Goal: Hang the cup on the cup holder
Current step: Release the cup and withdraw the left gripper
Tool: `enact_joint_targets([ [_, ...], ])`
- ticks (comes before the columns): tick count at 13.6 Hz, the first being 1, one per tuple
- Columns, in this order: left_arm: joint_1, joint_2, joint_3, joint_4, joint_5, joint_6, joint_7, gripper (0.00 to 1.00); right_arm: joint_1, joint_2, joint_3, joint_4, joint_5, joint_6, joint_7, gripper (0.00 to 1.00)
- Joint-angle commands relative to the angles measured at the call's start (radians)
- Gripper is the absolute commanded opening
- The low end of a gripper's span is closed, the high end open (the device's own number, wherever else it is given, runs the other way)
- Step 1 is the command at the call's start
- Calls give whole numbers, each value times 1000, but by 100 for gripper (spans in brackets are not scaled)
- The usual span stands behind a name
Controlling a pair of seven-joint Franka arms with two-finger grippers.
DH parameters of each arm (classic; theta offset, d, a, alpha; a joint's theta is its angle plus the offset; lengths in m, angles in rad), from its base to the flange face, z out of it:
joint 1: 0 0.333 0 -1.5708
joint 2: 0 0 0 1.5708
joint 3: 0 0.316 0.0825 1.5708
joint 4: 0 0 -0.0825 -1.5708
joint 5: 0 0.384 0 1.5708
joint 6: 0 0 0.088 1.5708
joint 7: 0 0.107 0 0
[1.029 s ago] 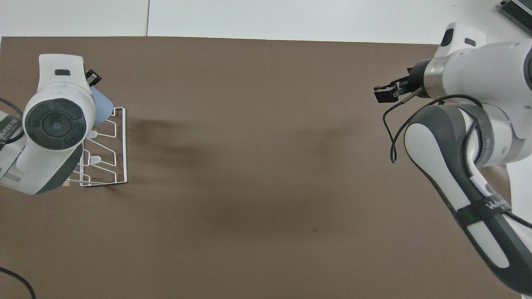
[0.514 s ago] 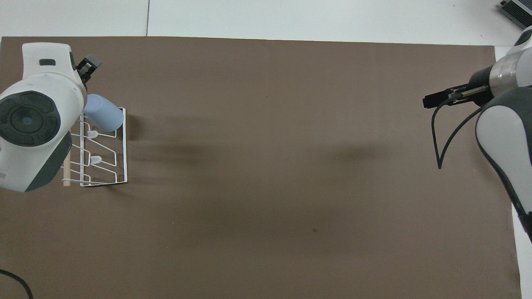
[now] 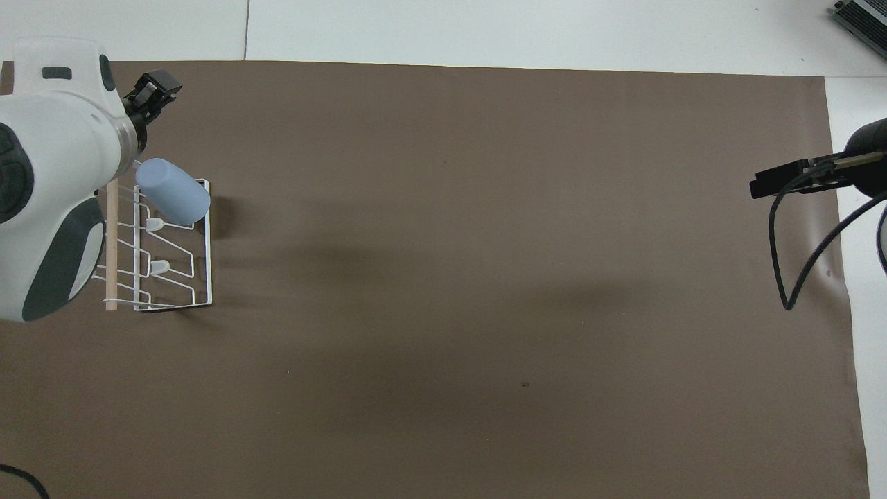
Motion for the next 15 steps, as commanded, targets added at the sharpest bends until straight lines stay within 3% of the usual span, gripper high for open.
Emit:
enact_joint_targets([
  [1, 3, -71, 5, 49, -124, -162, 194, 100, 11, -11, 1, 9, -28, -42, 67, 100],
  [5, 55, -74, 12, 224, -264, -524, 608, 100, 11, -29, 3, 6, -26, -63, 153, 100],
  [8, 68, -130, 29, 238, -308, -718, 896, 100, 11, -39, -5, 7, -23, -69, 172, 100],
  [10, 72, -189, 54, 165, -342, -748, 1071, 100, 9, -58, -8, 7, -26, -65, 173, 100],
  [15, 87, -221, 72, 107, -357, -741, 1081, 100, 2, -77, -31, -8, -24, -82, 172, 100],
])
